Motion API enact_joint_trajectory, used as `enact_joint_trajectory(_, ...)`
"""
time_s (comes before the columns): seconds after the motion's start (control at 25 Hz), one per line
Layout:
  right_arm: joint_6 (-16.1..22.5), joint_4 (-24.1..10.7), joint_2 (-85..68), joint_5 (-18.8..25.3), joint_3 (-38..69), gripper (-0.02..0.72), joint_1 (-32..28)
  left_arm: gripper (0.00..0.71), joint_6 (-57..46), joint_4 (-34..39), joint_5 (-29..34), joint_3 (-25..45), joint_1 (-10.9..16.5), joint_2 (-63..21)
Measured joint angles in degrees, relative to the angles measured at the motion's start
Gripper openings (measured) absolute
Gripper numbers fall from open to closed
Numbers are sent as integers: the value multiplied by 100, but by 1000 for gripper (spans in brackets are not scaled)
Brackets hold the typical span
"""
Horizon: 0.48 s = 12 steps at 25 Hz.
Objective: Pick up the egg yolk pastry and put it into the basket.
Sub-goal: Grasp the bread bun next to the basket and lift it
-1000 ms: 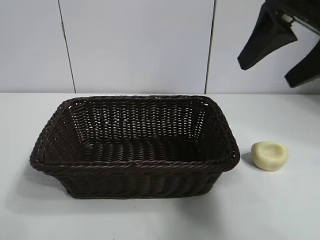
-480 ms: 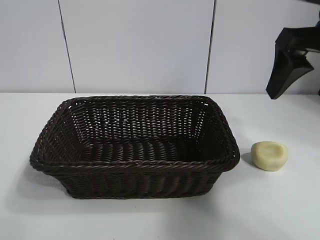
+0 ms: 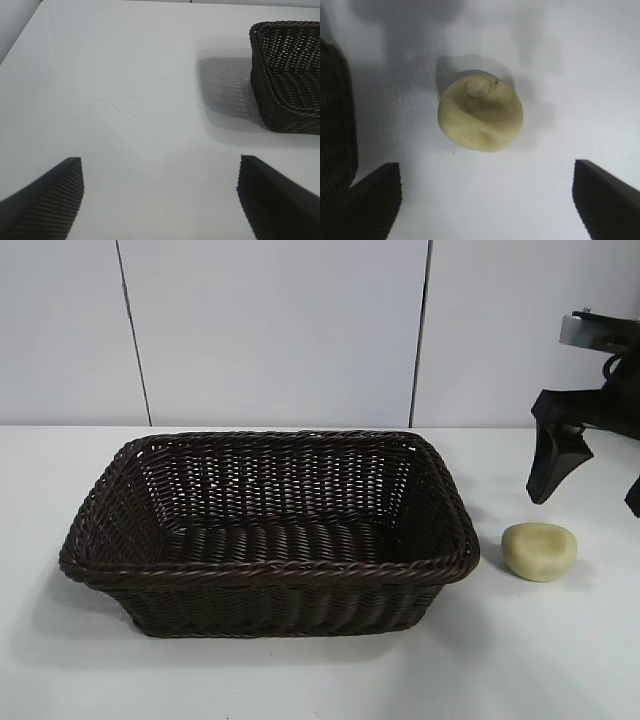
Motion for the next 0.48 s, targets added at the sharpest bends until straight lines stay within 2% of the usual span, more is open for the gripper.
enact_joint_trajectory(0.16, -239, 365, 371, -232, 0, 662, 0, 606, 0, 0, 0, 0, 0, 0)
enact_joint_trajectory(0.32, -289, 443, 520, -593, 0, 661, 0, 606, 0, 0, 0, 0, 0, 0)
enact_joint_trajectory(0.48, -294, 470, 520, -720, -4, 590, 0, 606, 0, 0, 0, 0, 0, 0)
